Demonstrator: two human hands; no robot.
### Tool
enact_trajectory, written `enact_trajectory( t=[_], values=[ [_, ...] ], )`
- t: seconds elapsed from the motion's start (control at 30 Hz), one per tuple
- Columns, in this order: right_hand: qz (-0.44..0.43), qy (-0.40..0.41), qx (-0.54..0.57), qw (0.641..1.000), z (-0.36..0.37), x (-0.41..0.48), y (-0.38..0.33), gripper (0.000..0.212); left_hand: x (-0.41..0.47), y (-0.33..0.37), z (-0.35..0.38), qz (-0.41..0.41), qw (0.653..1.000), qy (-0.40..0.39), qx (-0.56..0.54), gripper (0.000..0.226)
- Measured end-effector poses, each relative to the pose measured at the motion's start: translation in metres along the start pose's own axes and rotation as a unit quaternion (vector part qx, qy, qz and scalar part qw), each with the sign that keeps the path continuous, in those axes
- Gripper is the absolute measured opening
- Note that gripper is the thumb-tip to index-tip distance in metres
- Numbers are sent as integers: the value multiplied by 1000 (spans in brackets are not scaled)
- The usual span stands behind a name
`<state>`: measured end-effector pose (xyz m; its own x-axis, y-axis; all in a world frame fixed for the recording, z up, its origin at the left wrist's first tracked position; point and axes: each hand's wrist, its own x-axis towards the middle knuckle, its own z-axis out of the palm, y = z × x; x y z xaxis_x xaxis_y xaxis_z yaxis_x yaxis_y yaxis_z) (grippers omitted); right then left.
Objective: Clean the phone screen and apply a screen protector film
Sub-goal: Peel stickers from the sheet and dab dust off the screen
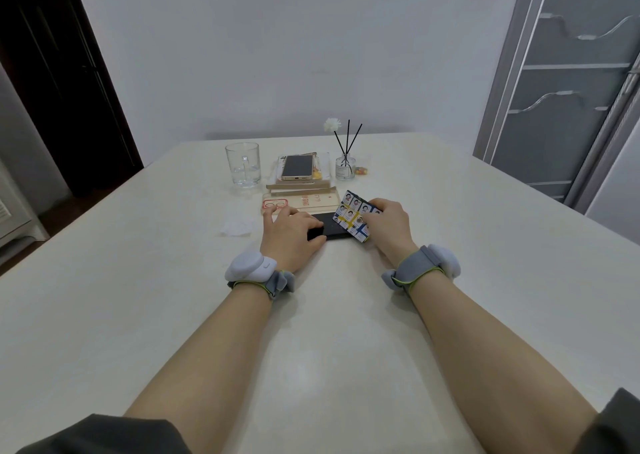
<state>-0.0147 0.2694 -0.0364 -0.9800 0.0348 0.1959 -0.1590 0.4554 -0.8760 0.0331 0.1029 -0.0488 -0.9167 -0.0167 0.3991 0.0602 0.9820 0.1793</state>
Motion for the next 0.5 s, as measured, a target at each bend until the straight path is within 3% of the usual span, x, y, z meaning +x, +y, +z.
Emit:
enact_trajectory(
  t=[0.2, 0.4, 0.5],
  values=[
    [24, 58, -11, 998, -8, 3, 4, 29, 0, 0, 0, 3, 1000, 0, -2, 33],
    [2, -6, 2, 1000, -1, 1, 2, 25, 0, 0, 1, -1, 1000, -2, -4, 33],
    [9, 2, 25, 1000, -1, 2, 2, 23, 0, 0, 1, -1, 1000, -4, -5, 34]
  ],
)
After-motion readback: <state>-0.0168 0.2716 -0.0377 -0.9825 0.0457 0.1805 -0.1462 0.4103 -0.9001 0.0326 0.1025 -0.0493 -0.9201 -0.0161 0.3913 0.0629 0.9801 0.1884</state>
